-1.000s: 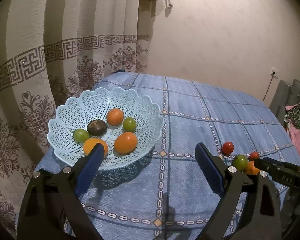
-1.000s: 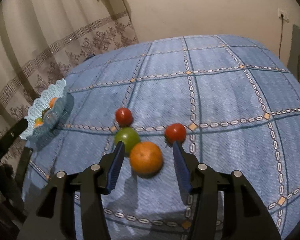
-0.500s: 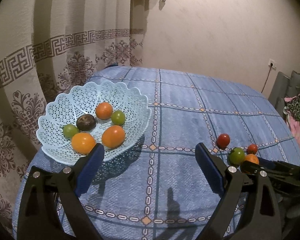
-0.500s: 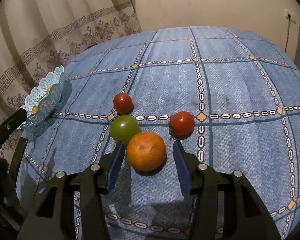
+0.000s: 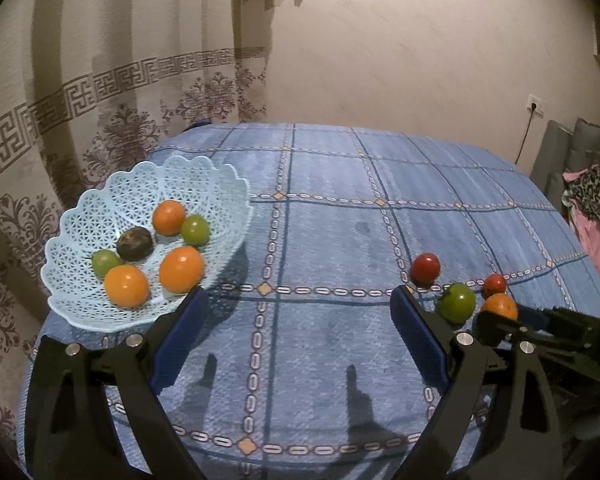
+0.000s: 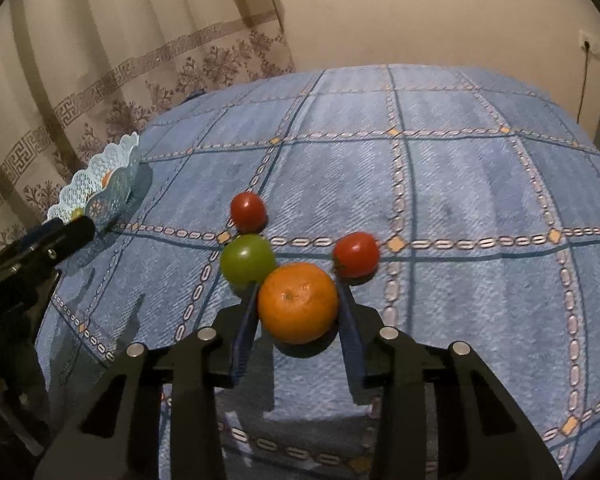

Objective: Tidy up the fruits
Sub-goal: 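Grasp the orange on the cloth with the right gripper, then grasp the large green tomato with left gripper while right holds the orange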

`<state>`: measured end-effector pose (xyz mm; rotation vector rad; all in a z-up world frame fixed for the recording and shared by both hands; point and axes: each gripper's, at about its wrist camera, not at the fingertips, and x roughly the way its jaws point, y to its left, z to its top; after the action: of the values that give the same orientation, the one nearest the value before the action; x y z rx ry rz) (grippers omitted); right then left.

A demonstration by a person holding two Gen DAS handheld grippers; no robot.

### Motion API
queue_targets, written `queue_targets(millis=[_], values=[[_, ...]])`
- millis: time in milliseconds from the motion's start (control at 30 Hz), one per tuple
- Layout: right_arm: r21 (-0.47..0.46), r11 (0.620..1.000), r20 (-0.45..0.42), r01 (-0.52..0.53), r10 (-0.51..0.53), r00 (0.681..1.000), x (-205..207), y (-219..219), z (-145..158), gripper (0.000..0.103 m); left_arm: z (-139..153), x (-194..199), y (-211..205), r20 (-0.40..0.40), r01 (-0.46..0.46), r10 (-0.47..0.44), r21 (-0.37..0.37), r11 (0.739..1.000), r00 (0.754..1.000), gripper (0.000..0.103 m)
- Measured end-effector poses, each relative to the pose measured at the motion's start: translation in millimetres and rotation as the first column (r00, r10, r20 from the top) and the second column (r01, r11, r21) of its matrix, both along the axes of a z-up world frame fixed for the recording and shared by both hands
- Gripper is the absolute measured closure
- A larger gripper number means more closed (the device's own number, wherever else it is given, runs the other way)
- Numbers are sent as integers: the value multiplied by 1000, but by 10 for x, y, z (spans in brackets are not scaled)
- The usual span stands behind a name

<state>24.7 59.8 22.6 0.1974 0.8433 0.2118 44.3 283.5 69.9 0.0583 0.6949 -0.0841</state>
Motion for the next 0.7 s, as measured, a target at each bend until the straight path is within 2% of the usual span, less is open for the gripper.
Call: queue_targets(millis=[233,433,700], values=[[5,998,15,66,-66,998,-36,-336,32,65,-88,14,-279,-30,55,-55,14,998,998,10],[29,994,17,109,-109,994,-52,-541,12,65,-218,67,-526,-89,112,-112,-6,994,990,10],[60,990,27,124,-126,992,-65,-604,23,65,-344,113,-887,-114,189,-186,22,982,976,10]])
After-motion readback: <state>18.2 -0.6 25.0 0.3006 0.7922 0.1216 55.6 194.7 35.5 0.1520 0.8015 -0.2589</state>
